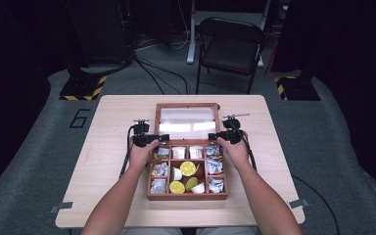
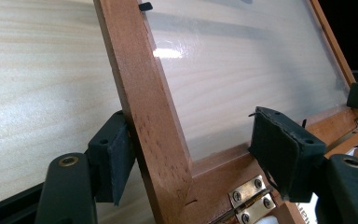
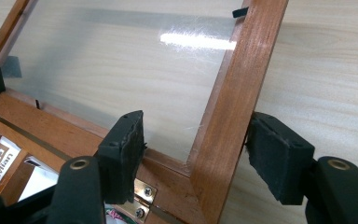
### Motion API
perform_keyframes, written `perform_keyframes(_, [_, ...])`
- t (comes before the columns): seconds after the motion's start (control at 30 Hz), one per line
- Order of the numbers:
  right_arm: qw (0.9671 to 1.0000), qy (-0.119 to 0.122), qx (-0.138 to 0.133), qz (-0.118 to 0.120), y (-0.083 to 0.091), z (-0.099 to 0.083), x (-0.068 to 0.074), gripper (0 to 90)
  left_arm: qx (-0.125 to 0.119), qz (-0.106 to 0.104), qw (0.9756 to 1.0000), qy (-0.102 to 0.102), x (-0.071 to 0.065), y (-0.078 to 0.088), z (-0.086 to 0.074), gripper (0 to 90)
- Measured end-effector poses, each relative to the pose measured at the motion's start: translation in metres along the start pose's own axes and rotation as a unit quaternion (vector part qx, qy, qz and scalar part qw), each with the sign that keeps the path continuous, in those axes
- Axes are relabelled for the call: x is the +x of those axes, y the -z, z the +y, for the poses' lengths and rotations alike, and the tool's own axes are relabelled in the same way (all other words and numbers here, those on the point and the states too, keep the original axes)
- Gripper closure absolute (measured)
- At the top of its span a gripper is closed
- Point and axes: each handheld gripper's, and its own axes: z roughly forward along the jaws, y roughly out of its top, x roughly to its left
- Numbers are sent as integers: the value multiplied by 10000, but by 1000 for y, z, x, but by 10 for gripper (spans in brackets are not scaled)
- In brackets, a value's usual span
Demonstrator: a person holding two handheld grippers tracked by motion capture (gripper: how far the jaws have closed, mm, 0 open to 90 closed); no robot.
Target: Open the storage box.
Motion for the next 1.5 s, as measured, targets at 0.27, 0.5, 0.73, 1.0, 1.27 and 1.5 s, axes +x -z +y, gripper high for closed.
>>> perform_keyframes(0.27, [10000, -63, 15, 4, 0, 0, 0, 366, 22, -18, 10000, -24, 1, 0, 0, 307])
perform_keyframes(0.5, [9999, -138, 66, 52, -1, 0, -1, 366, 11, -71, 10000, 68, 2, -1, 0, 307])
perform_keyframes(0.73, [9998, -176, 105, 75, -1, 0, -2, 366, 30, -105, 9999, 121, 3, -2, 0, 306])
perform_keyframes(1.0, [9998, -151, 92, 71, -2, 0, -3, 366, 38, -114, 9999, 97, 4, -2, 0, 306])
perform_keyframes(1.27, [9995, -264, 123, 126, -2, -1, -4, 365, 55, -158, 9997, 169, 5, -3, 0, 305])
perform_keyframes(1.5, [9993, -317, 130, 144, -3, -1, -5, 365, 72, -152, 9997, 200, 6, -4, -1, 301])
